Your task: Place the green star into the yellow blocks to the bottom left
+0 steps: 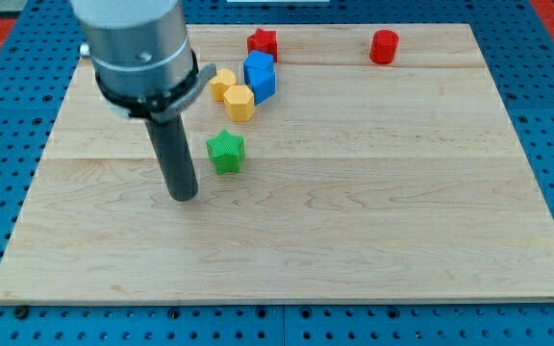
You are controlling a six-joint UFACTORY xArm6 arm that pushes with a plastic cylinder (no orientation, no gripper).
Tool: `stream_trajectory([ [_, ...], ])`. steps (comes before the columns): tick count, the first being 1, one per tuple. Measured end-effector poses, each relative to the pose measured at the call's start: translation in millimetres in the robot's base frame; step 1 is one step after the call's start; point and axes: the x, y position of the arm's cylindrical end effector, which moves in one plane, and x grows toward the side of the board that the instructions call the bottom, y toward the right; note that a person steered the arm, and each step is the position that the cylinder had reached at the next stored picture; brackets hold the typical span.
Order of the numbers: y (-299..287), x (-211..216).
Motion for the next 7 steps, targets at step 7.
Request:
stream_trajectory([
  [7, -13, -101],
])
